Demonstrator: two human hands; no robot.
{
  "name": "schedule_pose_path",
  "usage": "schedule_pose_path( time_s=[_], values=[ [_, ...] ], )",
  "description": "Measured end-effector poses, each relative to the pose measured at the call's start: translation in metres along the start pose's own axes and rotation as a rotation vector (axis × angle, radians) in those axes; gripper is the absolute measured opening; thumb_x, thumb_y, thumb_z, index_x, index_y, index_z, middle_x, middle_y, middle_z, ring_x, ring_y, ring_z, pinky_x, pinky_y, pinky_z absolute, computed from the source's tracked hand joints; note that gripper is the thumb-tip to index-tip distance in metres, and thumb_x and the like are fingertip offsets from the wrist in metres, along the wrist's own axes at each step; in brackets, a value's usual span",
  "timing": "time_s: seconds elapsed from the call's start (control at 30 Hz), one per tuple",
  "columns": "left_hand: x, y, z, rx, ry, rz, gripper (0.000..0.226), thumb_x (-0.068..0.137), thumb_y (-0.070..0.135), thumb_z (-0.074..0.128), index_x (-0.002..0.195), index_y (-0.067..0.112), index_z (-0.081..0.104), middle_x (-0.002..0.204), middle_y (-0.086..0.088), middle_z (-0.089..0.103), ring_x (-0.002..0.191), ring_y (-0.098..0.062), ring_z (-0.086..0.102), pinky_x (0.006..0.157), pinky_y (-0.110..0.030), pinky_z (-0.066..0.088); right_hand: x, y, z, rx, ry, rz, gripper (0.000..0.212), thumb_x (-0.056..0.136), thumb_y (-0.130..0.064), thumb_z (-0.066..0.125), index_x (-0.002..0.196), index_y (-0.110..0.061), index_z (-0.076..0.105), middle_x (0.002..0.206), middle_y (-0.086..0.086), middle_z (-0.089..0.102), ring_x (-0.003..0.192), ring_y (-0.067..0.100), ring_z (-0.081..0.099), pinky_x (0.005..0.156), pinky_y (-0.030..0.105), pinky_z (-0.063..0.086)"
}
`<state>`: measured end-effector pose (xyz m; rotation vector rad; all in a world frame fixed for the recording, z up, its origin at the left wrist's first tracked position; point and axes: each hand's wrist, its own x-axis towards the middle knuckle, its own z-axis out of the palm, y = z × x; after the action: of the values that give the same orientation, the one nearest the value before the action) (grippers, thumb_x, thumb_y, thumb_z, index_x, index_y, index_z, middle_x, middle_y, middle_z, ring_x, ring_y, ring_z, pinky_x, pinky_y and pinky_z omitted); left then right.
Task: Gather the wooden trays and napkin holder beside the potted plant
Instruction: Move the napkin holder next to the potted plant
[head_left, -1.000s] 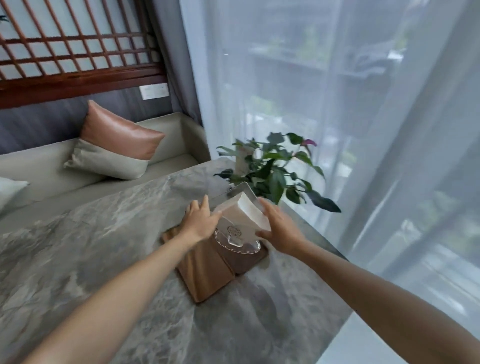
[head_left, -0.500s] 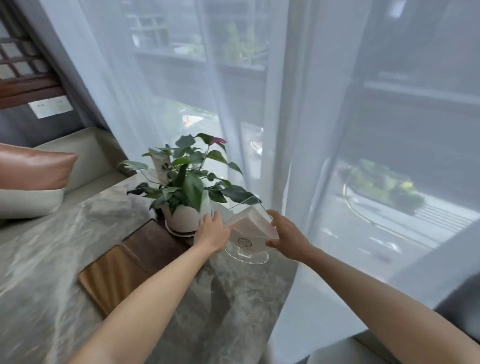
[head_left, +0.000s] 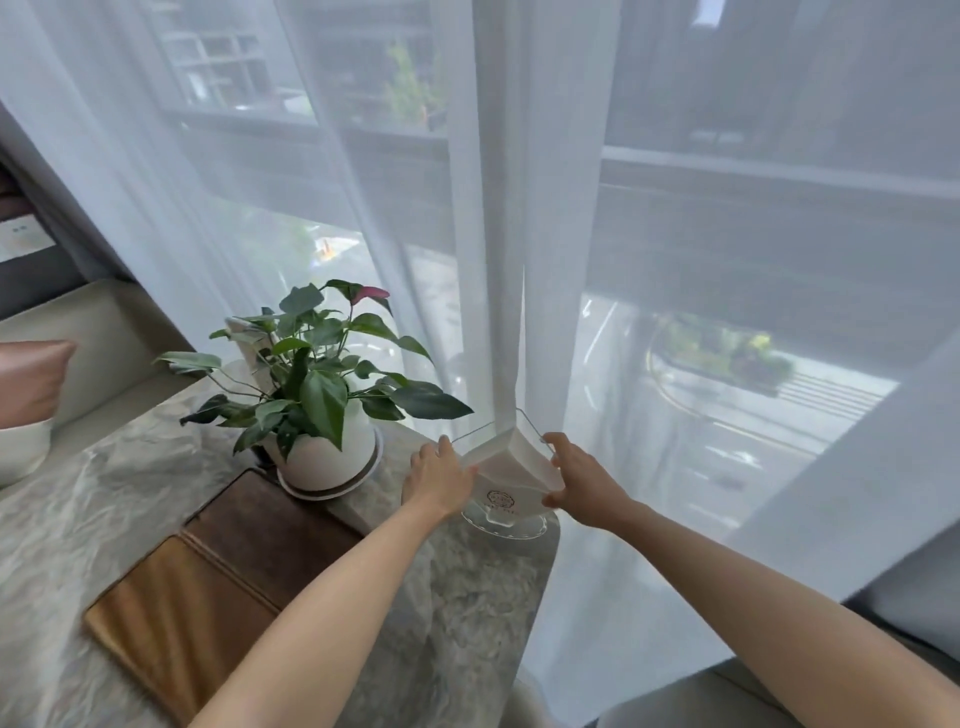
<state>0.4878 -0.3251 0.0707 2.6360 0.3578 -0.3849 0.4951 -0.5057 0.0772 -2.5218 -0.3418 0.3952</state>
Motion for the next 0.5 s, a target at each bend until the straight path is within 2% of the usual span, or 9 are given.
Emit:
schedule_pose_path(
  time_s=[0.5],
  values=[
    [0.000,0.000,0.008,0.146,-0.039,0.025,0.065,0.101,0.039,0.028,0.150,0.002,0.005,0.154,-0.022,0.017,0.142,-0.034,0.017,0.115,-0.044,0.025,-0.002,0.004,0.010,-0.133,-0.046,0.010,0.072,0.086,-0.010,0.061,0.143,-0.010,0.018,0.127,0.021,0.048,0.110,0.037,0.053,0.094,0.045,0.046]
  ],
)
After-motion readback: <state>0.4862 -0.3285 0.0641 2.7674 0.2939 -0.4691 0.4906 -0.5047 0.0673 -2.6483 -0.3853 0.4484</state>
